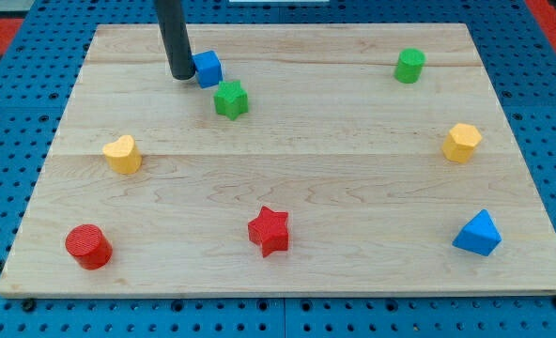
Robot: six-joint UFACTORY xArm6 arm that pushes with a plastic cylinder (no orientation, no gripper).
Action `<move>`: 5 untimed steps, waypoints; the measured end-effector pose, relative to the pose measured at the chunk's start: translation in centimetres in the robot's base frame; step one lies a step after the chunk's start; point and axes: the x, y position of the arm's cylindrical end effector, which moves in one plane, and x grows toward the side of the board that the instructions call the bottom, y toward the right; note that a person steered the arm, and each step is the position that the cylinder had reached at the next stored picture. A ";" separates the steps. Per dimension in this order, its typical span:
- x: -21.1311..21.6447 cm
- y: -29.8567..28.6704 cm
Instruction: Move the arm towards the yellow heart
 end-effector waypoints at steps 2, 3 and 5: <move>0.1 -0.6; 1.5 -3.6; 6.0 -7.7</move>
